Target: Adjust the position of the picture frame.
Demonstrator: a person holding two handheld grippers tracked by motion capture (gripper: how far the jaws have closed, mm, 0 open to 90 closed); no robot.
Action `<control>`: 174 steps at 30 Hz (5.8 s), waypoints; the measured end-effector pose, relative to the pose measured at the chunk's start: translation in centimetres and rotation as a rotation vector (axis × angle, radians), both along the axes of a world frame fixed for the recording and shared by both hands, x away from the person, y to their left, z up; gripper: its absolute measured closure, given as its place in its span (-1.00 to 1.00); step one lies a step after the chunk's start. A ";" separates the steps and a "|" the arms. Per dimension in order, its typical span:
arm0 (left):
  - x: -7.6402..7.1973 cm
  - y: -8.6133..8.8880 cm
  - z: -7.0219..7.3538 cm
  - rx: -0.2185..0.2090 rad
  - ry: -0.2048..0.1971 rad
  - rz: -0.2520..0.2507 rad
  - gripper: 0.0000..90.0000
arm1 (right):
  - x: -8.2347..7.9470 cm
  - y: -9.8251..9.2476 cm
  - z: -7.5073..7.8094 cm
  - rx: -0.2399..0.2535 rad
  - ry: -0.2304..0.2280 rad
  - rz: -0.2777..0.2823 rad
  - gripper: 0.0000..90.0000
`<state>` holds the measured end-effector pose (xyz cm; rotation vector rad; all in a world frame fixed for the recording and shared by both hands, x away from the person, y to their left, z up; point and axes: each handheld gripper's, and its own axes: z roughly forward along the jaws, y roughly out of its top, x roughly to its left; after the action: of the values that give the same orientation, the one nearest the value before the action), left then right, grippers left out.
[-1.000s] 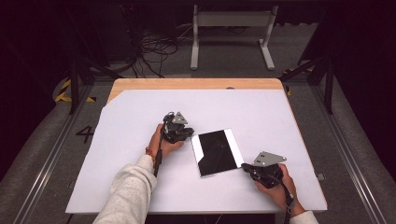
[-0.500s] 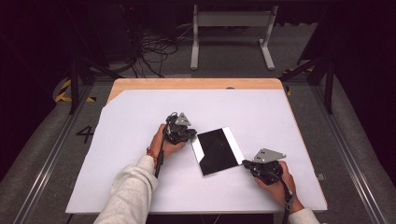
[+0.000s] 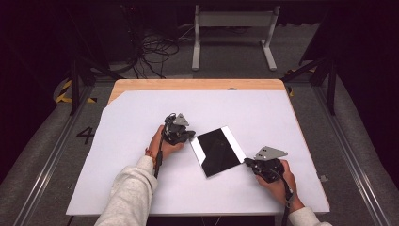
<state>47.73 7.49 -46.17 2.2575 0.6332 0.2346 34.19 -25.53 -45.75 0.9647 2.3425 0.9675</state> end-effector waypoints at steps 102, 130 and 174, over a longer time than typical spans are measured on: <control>-9.9 4.0 0.1 0.016 0.072 -0.175 0.99 | 6.0 3.5 -0.1 0.097 0.066 0.035 1.00; -9.9 4.2 0.1 0.007 0.085 -0.182 0.98 | 6.8 4.6 -0.2 0.082 0.042 0.007 1.00; -15.3 9.5 1.6 -0.002 -0.108 0.039 -0.17 | 0.9 0.6 2.0 0.045 0.104 0.097 0.48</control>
<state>32.44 16.94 -44.57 2.2153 0.6197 0.3718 35.13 -24.91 -43.74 0.9471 2.4838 1.0338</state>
